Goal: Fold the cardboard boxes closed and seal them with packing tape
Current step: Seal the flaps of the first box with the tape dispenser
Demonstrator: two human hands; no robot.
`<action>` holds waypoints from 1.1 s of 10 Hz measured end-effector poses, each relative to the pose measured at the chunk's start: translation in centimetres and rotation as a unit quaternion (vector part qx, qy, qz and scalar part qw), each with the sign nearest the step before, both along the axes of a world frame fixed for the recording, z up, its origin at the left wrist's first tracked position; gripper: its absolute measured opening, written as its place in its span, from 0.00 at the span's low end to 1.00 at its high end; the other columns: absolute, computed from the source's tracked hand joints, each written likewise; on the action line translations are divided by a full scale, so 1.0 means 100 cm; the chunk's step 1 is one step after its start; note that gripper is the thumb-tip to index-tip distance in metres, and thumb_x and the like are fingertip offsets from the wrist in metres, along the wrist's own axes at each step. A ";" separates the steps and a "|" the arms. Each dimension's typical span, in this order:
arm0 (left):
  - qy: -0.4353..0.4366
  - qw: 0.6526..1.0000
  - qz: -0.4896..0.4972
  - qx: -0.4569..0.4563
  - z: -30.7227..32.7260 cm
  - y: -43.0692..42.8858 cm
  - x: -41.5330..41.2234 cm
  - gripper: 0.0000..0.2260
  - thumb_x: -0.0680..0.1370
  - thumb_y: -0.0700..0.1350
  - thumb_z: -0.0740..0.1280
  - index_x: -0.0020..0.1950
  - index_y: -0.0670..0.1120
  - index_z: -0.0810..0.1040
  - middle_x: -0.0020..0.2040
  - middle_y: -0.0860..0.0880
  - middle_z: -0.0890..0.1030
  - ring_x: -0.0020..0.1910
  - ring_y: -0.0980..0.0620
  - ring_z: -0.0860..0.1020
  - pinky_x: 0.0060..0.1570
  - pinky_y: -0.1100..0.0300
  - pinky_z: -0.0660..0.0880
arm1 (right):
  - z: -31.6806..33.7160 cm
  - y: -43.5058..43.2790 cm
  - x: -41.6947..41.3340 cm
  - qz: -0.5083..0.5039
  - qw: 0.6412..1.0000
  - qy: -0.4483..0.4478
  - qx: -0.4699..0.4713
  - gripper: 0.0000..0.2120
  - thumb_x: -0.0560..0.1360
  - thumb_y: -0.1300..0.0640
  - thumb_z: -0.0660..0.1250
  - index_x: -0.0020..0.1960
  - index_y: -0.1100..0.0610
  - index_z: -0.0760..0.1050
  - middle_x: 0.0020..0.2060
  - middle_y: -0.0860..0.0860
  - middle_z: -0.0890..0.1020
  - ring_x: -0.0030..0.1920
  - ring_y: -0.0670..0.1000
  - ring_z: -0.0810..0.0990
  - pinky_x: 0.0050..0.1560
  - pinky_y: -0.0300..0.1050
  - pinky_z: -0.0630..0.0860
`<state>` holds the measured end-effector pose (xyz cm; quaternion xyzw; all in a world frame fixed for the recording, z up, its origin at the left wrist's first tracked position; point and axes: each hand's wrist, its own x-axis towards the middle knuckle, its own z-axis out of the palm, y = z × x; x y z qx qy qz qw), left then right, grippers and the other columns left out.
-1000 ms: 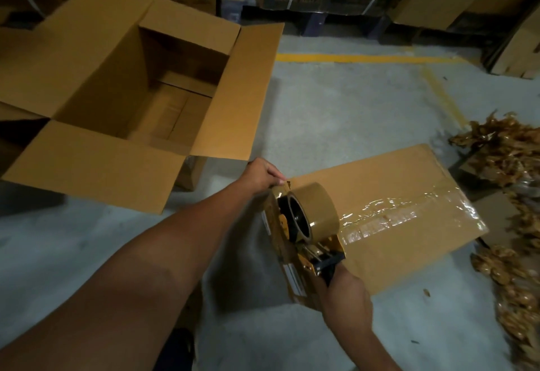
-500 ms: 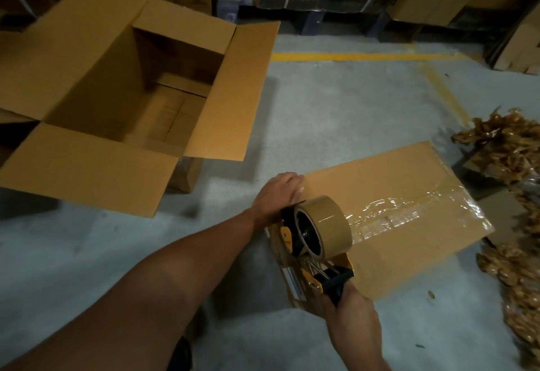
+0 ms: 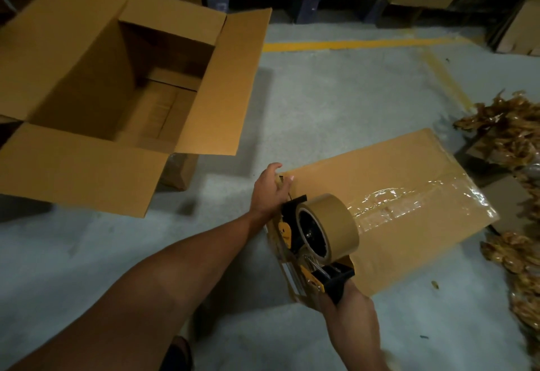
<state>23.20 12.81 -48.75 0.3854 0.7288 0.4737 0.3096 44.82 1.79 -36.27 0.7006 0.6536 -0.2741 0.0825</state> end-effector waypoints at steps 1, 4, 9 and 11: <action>0.027 1.000 0.011 -0.006 -0.003 0.003 0.000 0.16 0.81 0.53 0.65 0.64 0.44 0.76 0.59 0.45 0.80 0.58 0.47 0.78 0.53 0.59 0.73 | -0.009 -0.004 0.001 -0.016 1.000 -0.006 0.014 0.14 0.74 0.46 0.69 0.56 0.51 0.74 0.44 0.51 0.82 0.45 0.54 0.80 0.45 0.48 0.78; 0.072 0.996 0.045 -0.032 0.002 0.061 -0.028 0.15 0.82 0.52 0.60 0.44 0.43 0.75 0.41 0.44 0.79 0.41 0.43 0.77 0.41 0.52 0.74 | -0.020 0.027 -0.042 -0.027 0.997 0.028 0.066 0.11 0.76 0.47 0.69 0.48 0.53 0.71 0.42 0.51 0.81 0.42 0.53 0.80 0.41 0.47 0.78; 0.197 0.971 -0.072 -0.115 0.011 0.084 -0.051 0.18 0.86 0.53 0.49 0.53 0.42 0.73 0.53 0.38 0.80 0.53 0.37 0.77 0.48 0.49 0.73 | 0.000 0.001 -0.044 -0.057 0.998 0.005 0.007 0.13 0.80 0.48 0.62 0.61 0.53 0.71 0.45 0.50 0.79 0.50 0.53 0.80 0.48 0.42 0.74; 0.276 0.945 -0.068 -0.164 0.024 0.079 -0.043 0.18 0.85 0.53 0.50 0.61 0.44 0.74 0.60 0.40 0.77 0.61 0.38 0.73 0.58 0.43 0.70 | 0.010 -0.025 -0.011 -0.007 0.994 -0.044 -0.100 0.20 0.82 0.46 0.55 0.70 0.55 0.63 0.55 0.51 0.78 0.58 0.50 0.78 0.48 0.37 0.68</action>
